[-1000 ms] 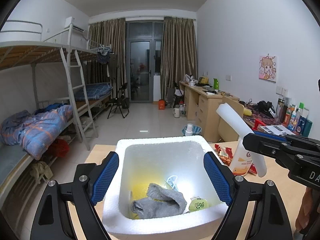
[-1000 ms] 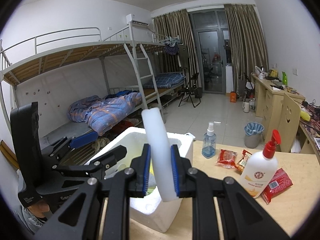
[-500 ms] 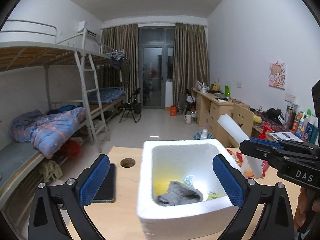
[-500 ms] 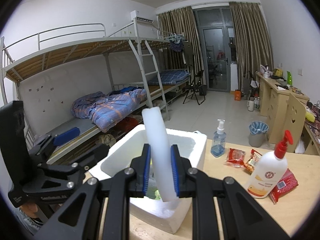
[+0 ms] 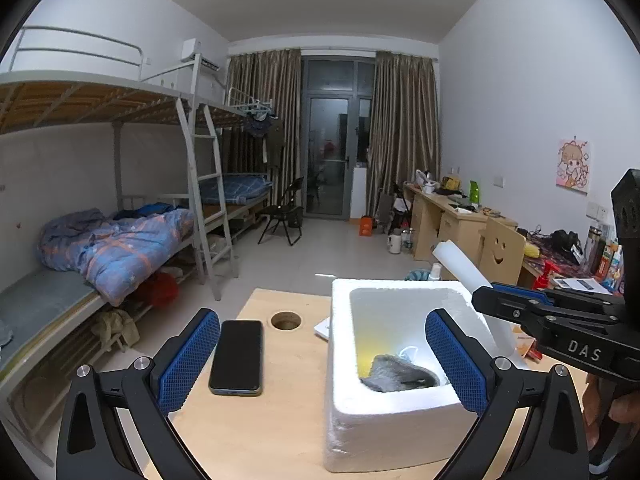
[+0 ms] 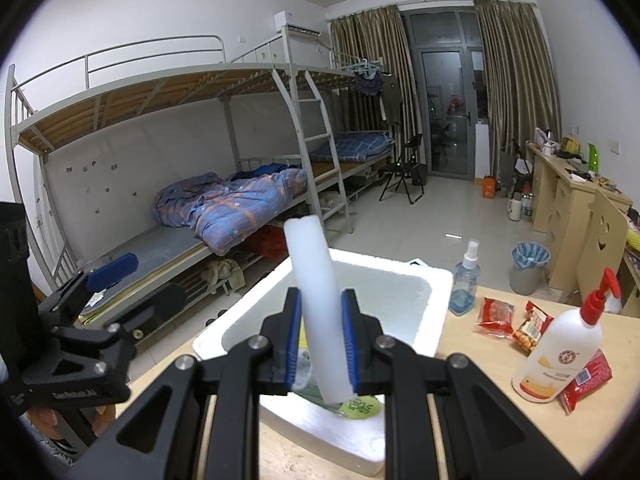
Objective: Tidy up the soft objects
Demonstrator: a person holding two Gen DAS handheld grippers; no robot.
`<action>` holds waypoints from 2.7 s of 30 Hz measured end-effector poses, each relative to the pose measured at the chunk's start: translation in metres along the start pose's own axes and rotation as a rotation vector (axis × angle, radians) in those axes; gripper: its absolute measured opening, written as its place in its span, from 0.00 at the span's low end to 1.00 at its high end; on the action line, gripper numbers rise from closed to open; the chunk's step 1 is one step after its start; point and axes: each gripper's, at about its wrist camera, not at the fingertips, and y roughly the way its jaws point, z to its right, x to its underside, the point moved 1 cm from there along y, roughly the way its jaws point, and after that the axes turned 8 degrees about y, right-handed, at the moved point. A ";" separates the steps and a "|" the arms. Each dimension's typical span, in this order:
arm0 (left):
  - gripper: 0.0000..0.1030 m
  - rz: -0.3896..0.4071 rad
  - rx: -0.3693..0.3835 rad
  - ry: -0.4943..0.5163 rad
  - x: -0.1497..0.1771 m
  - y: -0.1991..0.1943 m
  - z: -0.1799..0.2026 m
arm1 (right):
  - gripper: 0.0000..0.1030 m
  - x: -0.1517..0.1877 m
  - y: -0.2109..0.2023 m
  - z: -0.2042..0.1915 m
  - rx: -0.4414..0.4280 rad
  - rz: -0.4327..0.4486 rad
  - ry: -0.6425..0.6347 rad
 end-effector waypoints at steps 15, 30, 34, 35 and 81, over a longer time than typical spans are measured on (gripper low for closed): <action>1.00 -0.003 -0.025 -0.009 0.001 -0.004 -0.005 | 0.23 -0.002 0.018 -0.006 0.006 -0.035 -0.016; 1.00 -0.007 -0.023 -0.006 0.001 -0.002 -0.004 | 0.84 0.002 0.016 -0.005 0.063 -0.012 -0.002; 1.00 -0.013 -0.020 -0.001 0.000 -0.002 -0.003 | 0.84 0.000 0.011 -0.001 0.051 -0.004 0.029; 1.00 -0.012 -0.020 -0.001 0.000 -0.003 -0.002 | 0.84 0.000 0.010 0.000 0.048 -0.004 0.029; 1.00 0.018 0.169 0.057 -0.019 0.006 0.109 | 1.00 0.023 -0.090 0.067 0.201 0.131 0.090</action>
